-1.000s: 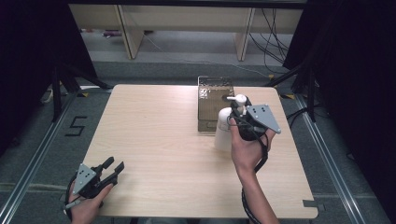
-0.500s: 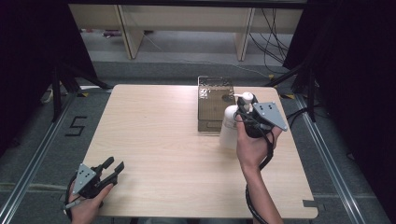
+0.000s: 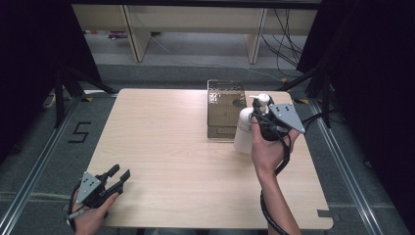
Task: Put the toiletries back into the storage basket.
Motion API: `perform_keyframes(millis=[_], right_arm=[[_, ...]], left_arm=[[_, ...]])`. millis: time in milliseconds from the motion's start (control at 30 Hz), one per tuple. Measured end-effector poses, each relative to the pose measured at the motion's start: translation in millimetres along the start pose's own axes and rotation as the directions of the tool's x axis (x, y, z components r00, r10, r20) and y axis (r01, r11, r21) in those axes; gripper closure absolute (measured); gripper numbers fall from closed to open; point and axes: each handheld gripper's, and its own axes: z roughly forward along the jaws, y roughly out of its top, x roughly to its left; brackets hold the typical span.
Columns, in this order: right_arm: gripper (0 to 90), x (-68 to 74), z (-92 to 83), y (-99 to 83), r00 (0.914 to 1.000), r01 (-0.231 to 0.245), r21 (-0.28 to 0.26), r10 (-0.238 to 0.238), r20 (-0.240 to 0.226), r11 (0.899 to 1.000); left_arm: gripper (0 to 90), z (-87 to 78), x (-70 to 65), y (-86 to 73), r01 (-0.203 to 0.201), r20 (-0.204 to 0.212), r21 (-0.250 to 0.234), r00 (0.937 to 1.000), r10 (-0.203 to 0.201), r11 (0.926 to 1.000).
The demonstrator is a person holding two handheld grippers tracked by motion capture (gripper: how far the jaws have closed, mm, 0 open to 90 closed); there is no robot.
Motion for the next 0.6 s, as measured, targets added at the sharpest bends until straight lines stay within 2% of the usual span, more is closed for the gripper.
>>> perform_keyframes(millis=[133, 467, 500, 600], right_arm=[[60.3, -1.6, 1.8, 2.8, 1.0000, -0.002, 0.002, 0.002, -0.003, 1.000], [60.3, -4.0, 7.6, 9.0, 1.0000, 0.002, -0.002, -0.002, 0.000, 1.000], [60.3, -4.1, 8.4, 9.6, 1.0000, 0.006, -0.007, -0.006, -0.003, 1.000], [60.3, -4.0, 10.4, 14.1, 1.0000, 0.005, -0.010, -0.005, -0.002, 1.000]], left_arm=[[50.6, 0.7, -0.2, -0.3, 0.001, 0.001, -0.008, 1.0000, -0.001, 1.0000], [50.6, -0.1, -0.5, 0.4, 0.002, -0.006, 0.008, 1.0000, -0.001, 1.0000], [50.6, 0.6, -0.4, 0.0, 0.004, 0.001, -0.005, 1.0000, -0.004, 1.0000], [50.7, 0.6, -0.3, 0.0, 0.004, 0.001, -0.005, 1.0000, -0.004, 1.0000]])
